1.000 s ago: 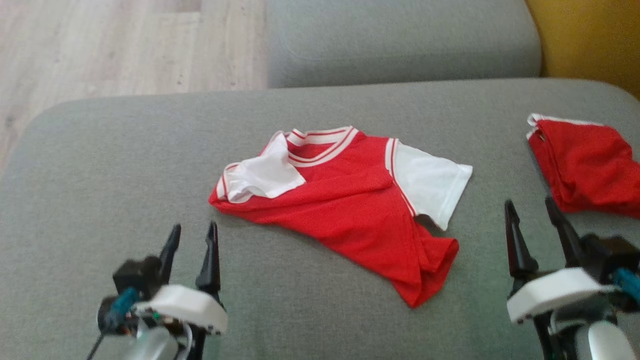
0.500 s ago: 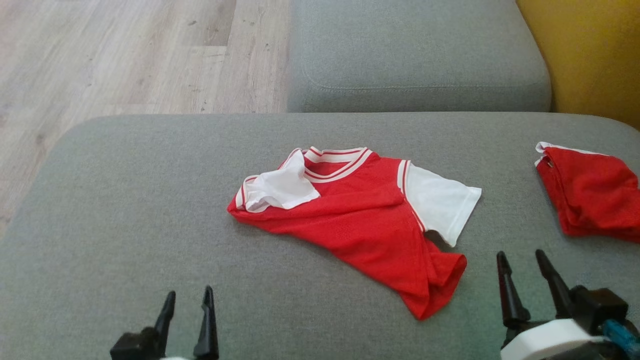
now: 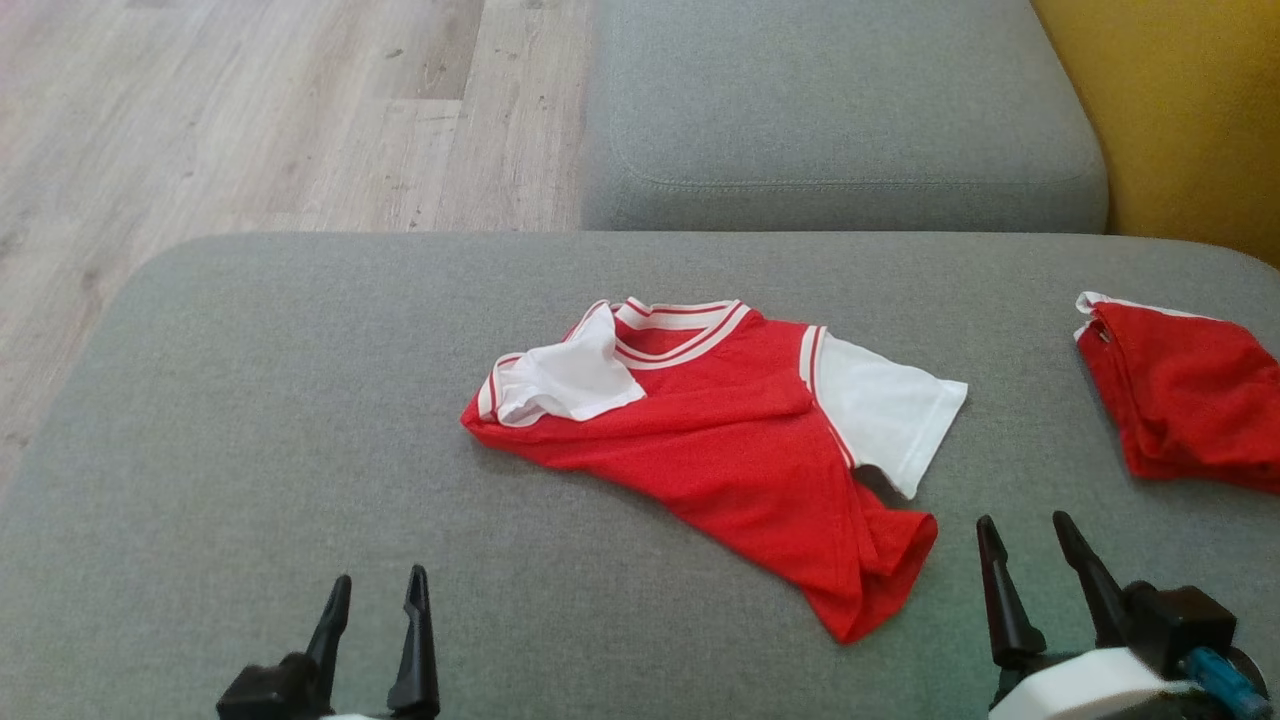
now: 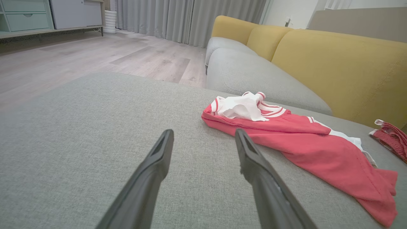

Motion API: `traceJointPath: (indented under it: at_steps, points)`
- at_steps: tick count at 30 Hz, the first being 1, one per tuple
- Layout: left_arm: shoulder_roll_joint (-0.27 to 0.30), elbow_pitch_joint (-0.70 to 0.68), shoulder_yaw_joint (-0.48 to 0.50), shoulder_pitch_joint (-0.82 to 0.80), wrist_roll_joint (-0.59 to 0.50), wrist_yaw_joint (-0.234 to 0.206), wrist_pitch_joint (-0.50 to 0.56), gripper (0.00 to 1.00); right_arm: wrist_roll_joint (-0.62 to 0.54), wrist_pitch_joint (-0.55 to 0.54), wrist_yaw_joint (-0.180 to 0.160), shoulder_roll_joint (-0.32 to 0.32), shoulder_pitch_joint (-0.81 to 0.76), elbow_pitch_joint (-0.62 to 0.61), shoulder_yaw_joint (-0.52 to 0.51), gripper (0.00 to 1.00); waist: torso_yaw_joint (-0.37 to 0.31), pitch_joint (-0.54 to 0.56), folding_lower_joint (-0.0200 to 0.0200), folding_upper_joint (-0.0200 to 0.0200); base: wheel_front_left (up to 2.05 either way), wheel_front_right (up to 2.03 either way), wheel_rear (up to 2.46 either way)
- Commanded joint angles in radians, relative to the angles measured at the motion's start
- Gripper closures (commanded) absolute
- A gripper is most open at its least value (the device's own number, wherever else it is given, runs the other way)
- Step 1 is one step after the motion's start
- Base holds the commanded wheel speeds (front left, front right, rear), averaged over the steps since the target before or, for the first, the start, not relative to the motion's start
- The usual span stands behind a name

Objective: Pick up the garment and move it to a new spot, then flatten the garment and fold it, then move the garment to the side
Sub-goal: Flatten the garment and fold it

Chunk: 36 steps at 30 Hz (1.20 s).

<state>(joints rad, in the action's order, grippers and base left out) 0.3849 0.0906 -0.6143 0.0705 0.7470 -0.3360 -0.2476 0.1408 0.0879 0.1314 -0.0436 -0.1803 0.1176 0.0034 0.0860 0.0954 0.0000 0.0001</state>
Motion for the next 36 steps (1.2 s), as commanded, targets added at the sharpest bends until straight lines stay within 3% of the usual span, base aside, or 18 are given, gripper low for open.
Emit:
traceJointPath:
  at_steps: [1, 17, 24, 36]
  points:
    - [0.021, -0.034, 0.046, -0.032, -0.006, -0.01, -0.003, 0.0, 0.001, 0.008, -0.001, -0.007, 0.036, -0.027, 0.027, 0.0, 0.0, 0.0, 0.0, -0.0001, 0.0, 0.0, 0.0]
    - [0.024, -0.036, 0.041, -0.034, -0.003, -0.021, 0.006, 0.0, -0.016, -0.004, -0.001, -0.007, 0.04, -0.022, 0.019, 0.0, 0.012, -0.01, 0.0, -0.0001, 0.0, 0.0, 0.0]
    - [0.018, -0.032, 0.035, -0.048, -0.007, -0.023, 0.007, 0.0, -0.136, -0.063, -0.001, -0.007, 0.14, -0.014, 0.031, 0.0, 0.036, -0.046, 0.0, -0.0001, 0.0, 0.0, 0.0]
    - [-0.014, -0.016, 0.034, -0.098, -0.018, -0.01, 0.0, 0.0, -0.315, -0.217, -0.001, -0.028, 0.448, 0.244, 0.076, 0.0, 0.139, -0.15, 0.0, -0.0001, 0.0, 0.0, 0.0]
